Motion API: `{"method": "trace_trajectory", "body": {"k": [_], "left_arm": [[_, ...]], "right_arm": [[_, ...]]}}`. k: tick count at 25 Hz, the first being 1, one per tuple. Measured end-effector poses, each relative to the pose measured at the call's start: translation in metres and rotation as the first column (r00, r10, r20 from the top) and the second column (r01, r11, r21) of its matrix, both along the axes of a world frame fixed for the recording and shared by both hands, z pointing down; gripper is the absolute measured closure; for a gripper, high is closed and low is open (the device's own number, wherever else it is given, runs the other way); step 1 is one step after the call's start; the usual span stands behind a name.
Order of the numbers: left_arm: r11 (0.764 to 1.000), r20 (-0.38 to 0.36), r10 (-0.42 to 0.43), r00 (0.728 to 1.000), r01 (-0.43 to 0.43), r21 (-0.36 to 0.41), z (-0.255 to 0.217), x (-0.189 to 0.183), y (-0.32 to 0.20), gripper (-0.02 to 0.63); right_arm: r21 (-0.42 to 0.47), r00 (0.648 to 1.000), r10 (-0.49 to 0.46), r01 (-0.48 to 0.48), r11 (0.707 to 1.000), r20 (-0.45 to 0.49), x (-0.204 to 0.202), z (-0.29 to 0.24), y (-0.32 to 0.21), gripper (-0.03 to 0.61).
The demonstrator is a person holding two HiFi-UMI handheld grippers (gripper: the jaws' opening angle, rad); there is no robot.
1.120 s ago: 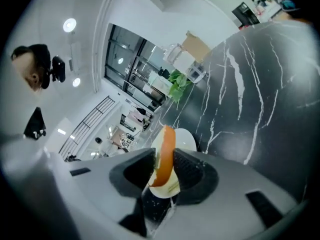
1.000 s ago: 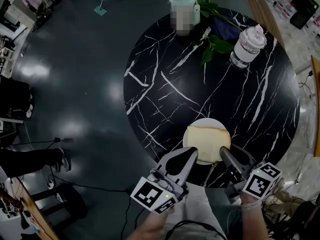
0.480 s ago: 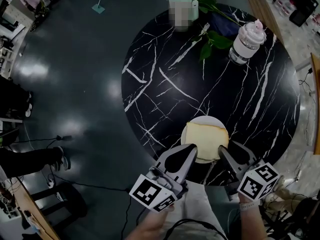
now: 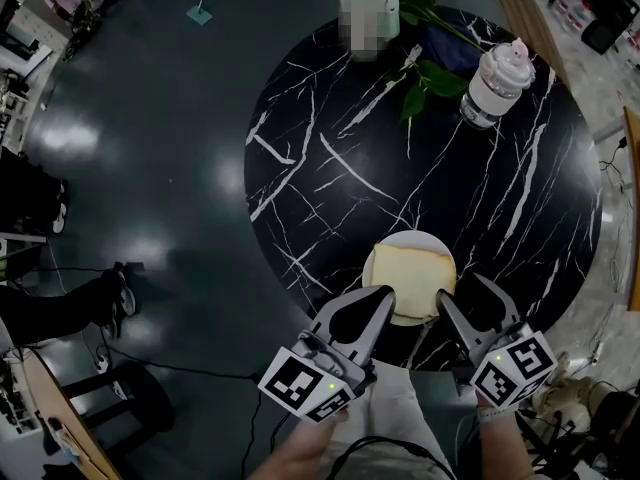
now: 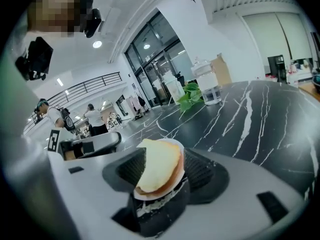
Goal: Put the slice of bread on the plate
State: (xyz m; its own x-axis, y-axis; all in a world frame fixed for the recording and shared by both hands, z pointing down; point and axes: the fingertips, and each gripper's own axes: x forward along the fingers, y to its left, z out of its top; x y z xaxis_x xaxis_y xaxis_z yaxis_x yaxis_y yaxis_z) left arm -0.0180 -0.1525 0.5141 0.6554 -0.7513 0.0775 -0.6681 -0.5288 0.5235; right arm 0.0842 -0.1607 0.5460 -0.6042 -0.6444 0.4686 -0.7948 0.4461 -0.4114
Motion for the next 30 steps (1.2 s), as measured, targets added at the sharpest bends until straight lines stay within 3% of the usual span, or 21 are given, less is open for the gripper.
{"method": "trace_trajectory", "body": {"k": [6,13,19,22,30], "left_arm": [[1.0,0.004,-0.007,1.0,0.007,0.003,-0.003,0.0,0.0,0.606],[1.0,0.011,-0.007,1.0,0.007,0.004,-0.015,-0.002,0.006,0.606],[1.0,0.025,0.007,1.0,-0.007,0.011,-0.037,-0.001,0.015,0.606],[0.999,0.052,0.045,0.998,-0.046,0.025,-0.05,0.007,0.022,0.606],[0.993,0.074,0.097,0.993,-0.101,0.056,-0.085,0.018,0.043,0.606]], "right_arm": [[0.04,0.996,0.014,-0.017,0.999,0.091,-0.001,-0.018,0.0,0.354],[0.048,0.992,-0.008,0.002,0.999,0.123,-0.006,-0.035,0.017,0.354],[0.085,0.99,-0.128,0.122,0.989,0.067,-0.024,-0.059,0.035,0.358],[0.119,0.985,-0.17,0.166,0.979,0.03,-0.029,-0.077,0.042,0.396],[0.17,0.98,-0.195,0.186,0.968,0.039,-0.029,-0.121,0.063,0.513]]}}
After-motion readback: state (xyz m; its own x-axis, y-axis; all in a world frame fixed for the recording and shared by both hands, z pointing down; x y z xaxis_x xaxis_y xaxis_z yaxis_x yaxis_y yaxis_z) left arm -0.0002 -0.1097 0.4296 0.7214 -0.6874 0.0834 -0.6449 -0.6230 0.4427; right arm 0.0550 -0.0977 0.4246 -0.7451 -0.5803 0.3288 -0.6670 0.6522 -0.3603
